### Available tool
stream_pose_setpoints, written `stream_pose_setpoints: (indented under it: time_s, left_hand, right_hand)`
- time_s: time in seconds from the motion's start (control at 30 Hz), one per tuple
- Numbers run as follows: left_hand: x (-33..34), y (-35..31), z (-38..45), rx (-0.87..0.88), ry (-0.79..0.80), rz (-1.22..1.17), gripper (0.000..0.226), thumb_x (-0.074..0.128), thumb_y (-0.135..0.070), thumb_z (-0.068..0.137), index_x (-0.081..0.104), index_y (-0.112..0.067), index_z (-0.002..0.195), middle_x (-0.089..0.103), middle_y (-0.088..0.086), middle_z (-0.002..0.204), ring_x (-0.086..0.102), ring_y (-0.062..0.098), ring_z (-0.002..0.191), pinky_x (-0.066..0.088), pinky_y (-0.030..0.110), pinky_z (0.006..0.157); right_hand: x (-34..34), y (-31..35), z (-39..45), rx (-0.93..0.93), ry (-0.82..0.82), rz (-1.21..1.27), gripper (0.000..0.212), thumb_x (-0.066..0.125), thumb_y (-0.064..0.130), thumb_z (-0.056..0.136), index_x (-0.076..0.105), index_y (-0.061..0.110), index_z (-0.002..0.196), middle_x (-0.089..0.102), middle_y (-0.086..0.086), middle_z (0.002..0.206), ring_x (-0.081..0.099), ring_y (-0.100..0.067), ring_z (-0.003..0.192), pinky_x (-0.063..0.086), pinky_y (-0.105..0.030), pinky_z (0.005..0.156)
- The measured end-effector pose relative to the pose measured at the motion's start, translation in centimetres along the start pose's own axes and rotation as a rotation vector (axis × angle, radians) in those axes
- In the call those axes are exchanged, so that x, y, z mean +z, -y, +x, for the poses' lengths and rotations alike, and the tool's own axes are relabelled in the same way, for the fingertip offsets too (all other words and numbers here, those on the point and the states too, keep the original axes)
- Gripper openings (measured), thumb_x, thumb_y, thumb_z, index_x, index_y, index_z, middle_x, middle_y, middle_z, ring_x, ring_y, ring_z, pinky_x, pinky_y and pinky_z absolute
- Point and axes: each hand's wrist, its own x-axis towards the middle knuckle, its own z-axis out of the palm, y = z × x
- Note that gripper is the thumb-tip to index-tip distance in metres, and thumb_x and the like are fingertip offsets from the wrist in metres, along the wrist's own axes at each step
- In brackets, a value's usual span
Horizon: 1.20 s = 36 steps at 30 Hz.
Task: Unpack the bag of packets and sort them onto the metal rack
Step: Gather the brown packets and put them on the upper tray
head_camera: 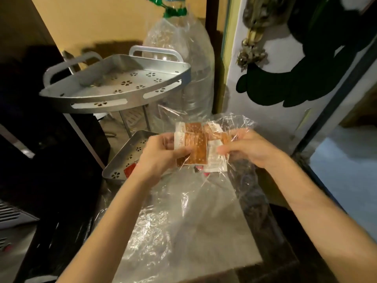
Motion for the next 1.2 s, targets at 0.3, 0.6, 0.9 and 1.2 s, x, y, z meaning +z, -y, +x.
stream_pose_setpoints:
  time_s: [0.3, 0.6, 0.9, 1.2]
  left_hand:
    - [-2.0, -11.5, 1.8, 0.435, -0.122, 0.044, 0.022, 0.067, -0.006, 0.078, 0.066, -0.014, 0.099, 0.074, -0.002, 0.082, 0.071, 0.008, 0.070, 0.056, 0.019, 0.059]
    - [-7.3, -21.1, 2.7, 0.638, -0.091, 0.040, 0.029, 0.063, -0.001, 0.078, 0.062, -0.006, 0.106, 0.074, -0.005, 0.067, 0.070, 0.006, 0.063, 0.050, 0.011, 0.051]
    - [-11.2, -27.7, 1.9, 0.998, -0.302, 0.231, 0.018, 0.066, 0.000, 0.076, 0.067, -0.014, 0.088, 0.071, -0.013, 0.064, 0.069, 0.003, 0.067, 0.053, 0.013, 0.056]
    - [-14.1, -31.2, 2.6, 1.176, -0.376, 0.219, 0.024, 0.063, 0.002, 0.078, 0.065, -0.018, 0.092, 0.073, -0.016, 0.070, 0.070, 0.003, 0.073, 0.052, 0.013, 0.063]
  right_hand:
    - [-1.5, 12.4, 0.3, -0.407, -0.128, -0.068, 0.030, 0.072, -0.003, 0.070, 0.068, 0.002, 0.099, 0.070, -0.017, 0.089, 0.067, -0.012, 0.066, 0.055, -0.021, 0.055]
    - [0.7, 22.2, 1.9, -0.756, -0.172, -0.039, 0.022, 0.073, -0.004, 0.068, 0.067, 0.013, 0.081, 0.074, 0.006, 0.068, 0.071, -0.010, 0.065, 0.054, -0.020, 0.054]
    - [2.9, 30.3, 3.5, -1.031, -0.184, -0.047, 0.023, 0.076, 0.003, 0.068, 0.068, 0.018, 0.084, 0.073, 0.006, 0.071, 0.070, -0.009, 0.070, 0.058, -0.024, 0.061]
    - [4.6, 36.2, 5.7, -1.234, -0.148, -0.041, 0.029, 0.072, -0.003, 0.071, 0.068, 0.017, 0.092, 0.072, -0.007, 0.091, 0.069, -0.026, 0.090, 0.057, -0.041, 0.079]
